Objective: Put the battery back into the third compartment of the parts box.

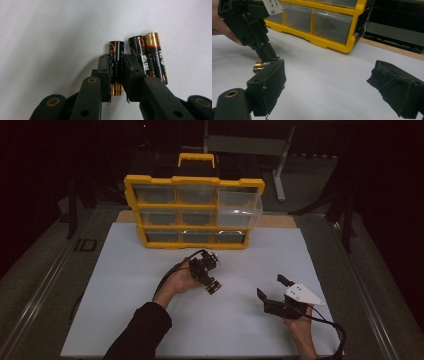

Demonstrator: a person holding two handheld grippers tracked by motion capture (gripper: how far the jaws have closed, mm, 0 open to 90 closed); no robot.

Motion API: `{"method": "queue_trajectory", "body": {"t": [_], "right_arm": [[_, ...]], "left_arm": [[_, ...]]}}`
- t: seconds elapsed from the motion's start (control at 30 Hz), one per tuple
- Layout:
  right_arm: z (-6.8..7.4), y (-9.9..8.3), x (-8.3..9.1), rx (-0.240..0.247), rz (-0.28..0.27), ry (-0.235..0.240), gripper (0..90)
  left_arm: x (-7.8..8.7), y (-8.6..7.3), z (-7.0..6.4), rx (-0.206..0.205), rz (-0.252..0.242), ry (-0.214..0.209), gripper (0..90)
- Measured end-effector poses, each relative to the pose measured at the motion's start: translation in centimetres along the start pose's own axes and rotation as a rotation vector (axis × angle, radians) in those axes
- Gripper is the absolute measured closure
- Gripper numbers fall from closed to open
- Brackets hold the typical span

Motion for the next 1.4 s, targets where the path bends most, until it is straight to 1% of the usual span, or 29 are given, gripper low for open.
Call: {"method": "queue_trajectory", "body": {"t": [0.03,0.1,0.17,0.37,0.5,0.57,0.63,0.7,0.8,0.83,1.2,1.4], "right_arm": [[0.0,0.0,0.0,0.000,-0.001,-0.002,11.8],[0.0,0.0,0.0,0.001,-0.002,-0.002,11.8],[-0.1,0.0,0.0,0.001,-0.002,-0.003,11.8],[-0.1,0.0,0.0,-0.002,-0.006,-0.003,11.7],[-0.1,0.1,0.1,-0.002,-0.009,-0.004,11.7],[0.0,0.0,0.1,-0.002,-0.009,-0.004,11.7],[0.0,0.0,0.1,-0.002,-0.009,-0.005,11.8],[-0.1,0.0,0.1,-0.002,-0.009,-0.004,11.7],[0.0,0.1,0.1,-0.002,-0.010,-0.004,11.7],[0.0,0.1,0.1,-0.002,-0.010,-0.004,11.7],[0.0,0.1,0.1,-0.001,-0.012,-0.003,11.7],[0.0,0.1,0.1,-0.002,-0.016,-0.002,11.7]], "left_arm": [[0.0,0.0,0.0,0.003,-0.003,-0.003,77.1],[0.1,-0.1,0.1,0.001,-0.003,0.006,77.1],[0.3,-0.2,0.2,0.009,-0.011,0.013,77.1],[2.0,-0.3,0.5,0.034,-0.066,0.025,77.1],[2.8,-0.5,0.6,0.029,-0.088,0.033,77.1],[3.4,-0.5,0.6,0.038,-0.113,0.035,77.1],[3.6,-0.5,0.7,0.045,-0.123,0.039,77.1],[3.9,-0.5,0.7,0.052,-0.143,0.034,77.1],[4.6,-0.6,0.9,0.045,-0.157,0.040,77.1],[4.8,-0.6,0.9,0.053,-0.173,0.034,77.1],[6.8,-0.7,1.2,0.064,-0.239,0.045,77.1],[7.8,-0.8,1.4,0.076,-0.264,0.048,77.1]]}}
Point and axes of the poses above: each handheld gripper's, and its own axes: x roughly backward along the jaws, y roughly out of its top, z roughly to its left, the point moved 4 cm from there along -x, roughly forward along the jaws, and after that the axes turned 1 degree about -x, right-handed, at the moved point
